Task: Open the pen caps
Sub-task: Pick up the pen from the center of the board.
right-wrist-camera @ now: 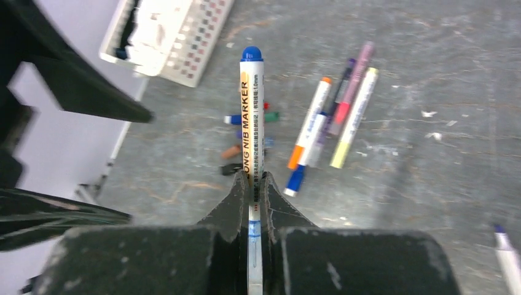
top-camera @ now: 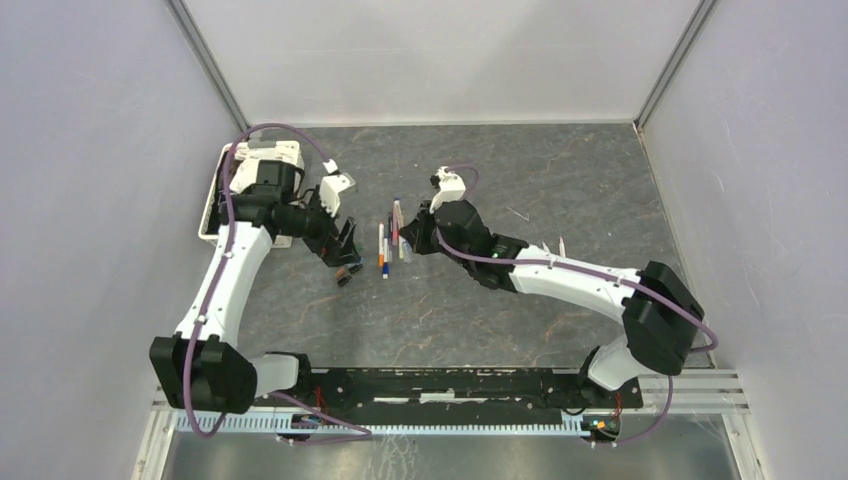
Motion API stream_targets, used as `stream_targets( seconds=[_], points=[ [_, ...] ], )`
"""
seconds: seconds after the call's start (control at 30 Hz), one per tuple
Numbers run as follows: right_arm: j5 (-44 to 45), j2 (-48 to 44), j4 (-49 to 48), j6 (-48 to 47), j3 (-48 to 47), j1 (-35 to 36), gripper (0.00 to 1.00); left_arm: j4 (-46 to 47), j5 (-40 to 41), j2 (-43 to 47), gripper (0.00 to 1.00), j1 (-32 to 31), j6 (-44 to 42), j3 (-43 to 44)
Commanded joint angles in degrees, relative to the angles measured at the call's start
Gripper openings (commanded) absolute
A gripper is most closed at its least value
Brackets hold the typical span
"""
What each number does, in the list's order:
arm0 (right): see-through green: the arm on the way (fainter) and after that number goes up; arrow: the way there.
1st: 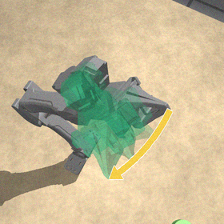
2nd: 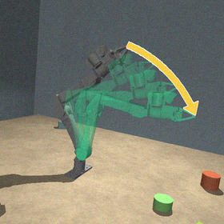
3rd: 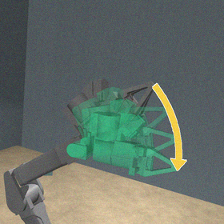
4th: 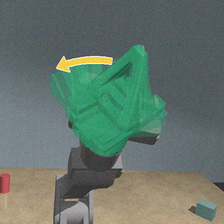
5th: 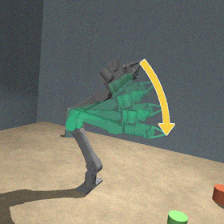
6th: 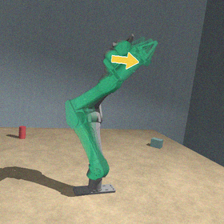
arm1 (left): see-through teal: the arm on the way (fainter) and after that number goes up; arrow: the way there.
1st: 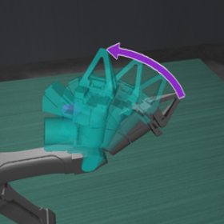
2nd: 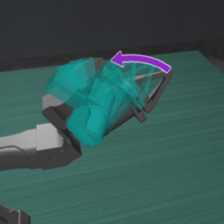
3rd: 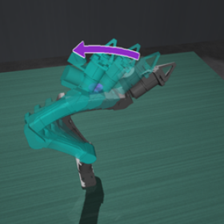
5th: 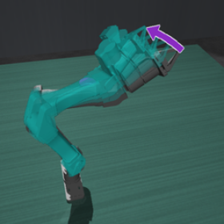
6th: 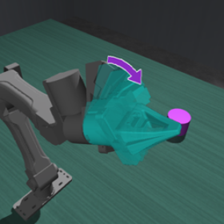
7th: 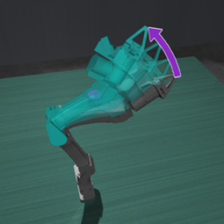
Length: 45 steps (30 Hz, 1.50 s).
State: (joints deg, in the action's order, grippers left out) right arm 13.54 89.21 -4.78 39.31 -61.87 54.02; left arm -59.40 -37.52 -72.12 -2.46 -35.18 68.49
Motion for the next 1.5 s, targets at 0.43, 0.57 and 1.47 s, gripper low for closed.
stream_targets(
  seconds=[0.43, 0.57, 1.47],
  points=[
    [2.73, -3.05, -17.81, 13.19, -0.21, 5.37, 0.00, 15.40, -13.10, 4.83, 0.98, -9.04, 20.22, -4.83],
    [3.48, -2.42, -18.48, 13.27, -0.89, 6.57, 0.00, 16.87, -14.33, 3.50, 0.93, -9.23, 21.75, -5.39],
    [-4.38, -5.21, 2.24, 4.11, -9.33, -0.86, 0.44, 1.58, 3.35, 3.77, 0.02, -9.35, -8.95, -1.94]
  ],
)
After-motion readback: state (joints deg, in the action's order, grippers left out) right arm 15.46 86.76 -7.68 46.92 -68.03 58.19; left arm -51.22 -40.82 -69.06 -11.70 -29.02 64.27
